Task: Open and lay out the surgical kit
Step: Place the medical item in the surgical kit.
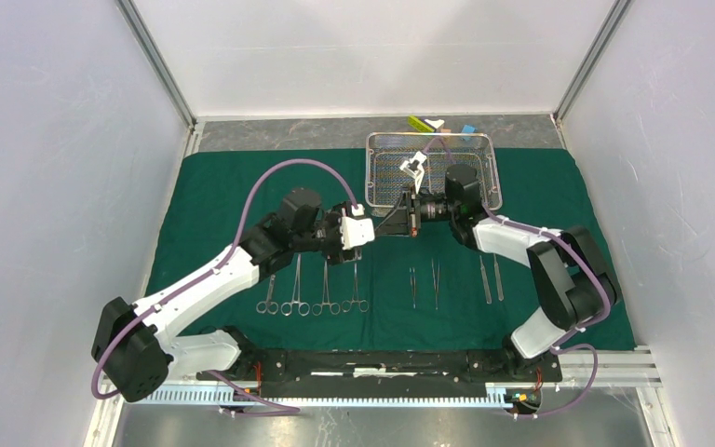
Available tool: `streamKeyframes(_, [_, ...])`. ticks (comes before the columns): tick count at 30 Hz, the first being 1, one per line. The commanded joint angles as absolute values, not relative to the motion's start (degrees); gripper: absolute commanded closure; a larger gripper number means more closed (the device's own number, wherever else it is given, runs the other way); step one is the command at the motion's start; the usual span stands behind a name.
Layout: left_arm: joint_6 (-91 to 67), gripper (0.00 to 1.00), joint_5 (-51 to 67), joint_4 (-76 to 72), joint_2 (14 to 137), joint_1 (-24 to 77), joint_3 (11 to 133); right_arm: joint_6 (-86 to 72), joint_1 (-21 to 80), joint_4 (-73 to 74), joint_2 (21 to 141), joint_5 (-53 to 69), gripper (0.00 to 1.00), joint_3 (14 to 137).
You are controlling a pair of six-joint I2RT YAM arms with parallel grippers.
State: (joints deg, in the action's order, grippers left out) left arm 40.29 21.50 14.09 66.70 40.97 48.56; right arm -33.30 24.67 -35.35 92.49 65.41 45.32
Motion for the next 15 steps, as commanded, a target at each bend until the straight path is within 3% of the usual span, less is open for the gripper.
streamKeyframes(1, [41.71,0.19,23.32,14.24,66.51,41.31,52.74,-23.20,24.81,-24.48,89.02,61.11,1.00,49.37])
streamKeyframes(6, [42.52,0.18,21.09,14.24,70.12,42.67,55.77,-24.32,24.74,-23.92,88.03,58.96,1.00,49.39])
streamKeyframes(13, [43.76,0.26,17.92,14.32,74.77,44.63,58.65,-26.49,24.78,-25.58,87.11,58.81,1.00,48.46])
streamKeyframes(15, [43.64,0.33,17.60,14.93,75.70,44.86,59.60,-26.41,24.57,-25.59,86.85,58.56,1.00,48.02])
